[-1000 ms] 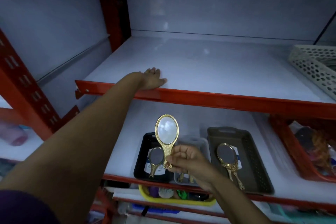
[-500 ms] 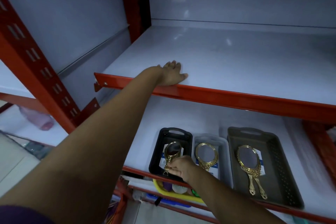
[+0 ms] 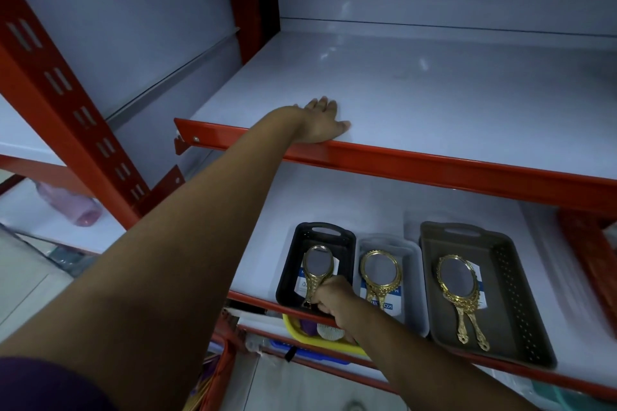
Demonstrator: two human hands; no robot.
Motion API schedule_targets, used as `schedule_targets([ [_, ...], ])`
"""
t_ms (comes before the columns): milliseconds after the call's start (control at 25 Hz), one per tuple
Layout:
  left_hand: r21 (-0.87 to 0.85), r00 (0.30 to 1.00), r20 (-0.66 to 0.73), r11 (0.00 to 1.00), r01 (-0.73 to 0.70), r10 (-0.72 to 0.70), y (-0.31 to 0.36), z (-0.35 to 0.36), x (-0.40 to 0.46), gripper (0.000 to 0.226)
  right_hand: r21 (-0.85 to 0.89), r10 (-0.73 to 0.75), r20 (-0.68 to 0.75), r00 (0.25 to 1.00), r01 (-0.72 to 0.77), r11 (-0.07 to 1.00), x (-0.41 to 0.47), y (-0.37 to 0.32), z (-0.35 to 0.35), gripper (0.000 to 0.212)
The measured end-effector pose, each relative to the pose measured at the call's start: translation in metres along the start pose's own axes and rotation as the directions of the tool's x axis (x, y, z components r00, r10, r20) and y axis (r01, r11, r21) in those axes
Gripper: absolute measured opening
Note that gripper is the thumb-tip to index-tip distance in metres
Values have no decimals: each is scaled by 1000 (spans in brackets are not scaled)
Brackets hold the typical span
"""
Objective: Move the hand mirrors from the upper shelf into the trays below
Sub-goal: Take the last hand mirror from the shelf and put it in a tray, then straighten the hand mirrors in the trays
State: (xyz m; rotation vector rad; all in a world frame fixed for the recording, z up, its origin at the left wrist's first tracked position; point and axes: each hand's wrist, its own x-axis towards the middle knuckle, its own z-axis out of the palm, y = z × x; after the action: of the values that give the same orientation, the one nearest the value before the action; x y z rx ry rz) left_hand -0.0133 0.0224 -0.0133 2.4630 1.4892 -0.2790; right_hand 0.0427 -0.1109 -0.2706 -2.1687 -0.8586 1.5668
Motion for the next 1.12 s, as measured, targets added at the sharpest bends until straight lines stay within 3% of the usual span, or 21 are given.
schedule_targets([
  [120,-8,999,-33,1000,2,-2,0,-1,-1,68,-293,-271,-5,963,257,921,-20,9,2,6],
  [240,-56,969,-237,997,56,-68,6,0,-14,65,-533,-587,44,809,516,671,-41,33,3,57],
  [320,-69,863,-503,998,16,-48,14,10,-30,63,-657,-638,91,765,528,539,-49,45,0,87],
  [400,42,695,-715,997,-62,73,16,38,-44,66,-773,-623,162,765,491,402,-47,53,-3,108],
  [480,160,578,-791,979,-127,204,12,88,-57,70,-813,-644,192,741,488,319,-43,61,-5,104],
  [520,184,566,-788,971,-154,240,9,120,-63,69,-820,-655,207,726,494,289,-43,65,-6,100],
  [640,146,682,-684,964,-220,260,-6,221,-83,62,-823,-661,243,710,512,247,-46,73,-10,99],
  [720,121,789,-551,961,-247,272,-19,278,-96,60,-819,-673,242,699,519,245,-49,75,-12,97],
  [840,90,894,-375,969,-228,245,-38,334,-117,58,-825,-680,229,697,510,244,-49,80,-12,92],
  [1040,-7,923,-328,976,-217,203,-41,333,-116,60,-811,-689,197,697,511,284,-43,75,-12,68],
  [1120,-320,936,-343,927,-196,79,-30,310,-108,63,-709,-697,140,703,562,426,-44,61,-12,55],
])
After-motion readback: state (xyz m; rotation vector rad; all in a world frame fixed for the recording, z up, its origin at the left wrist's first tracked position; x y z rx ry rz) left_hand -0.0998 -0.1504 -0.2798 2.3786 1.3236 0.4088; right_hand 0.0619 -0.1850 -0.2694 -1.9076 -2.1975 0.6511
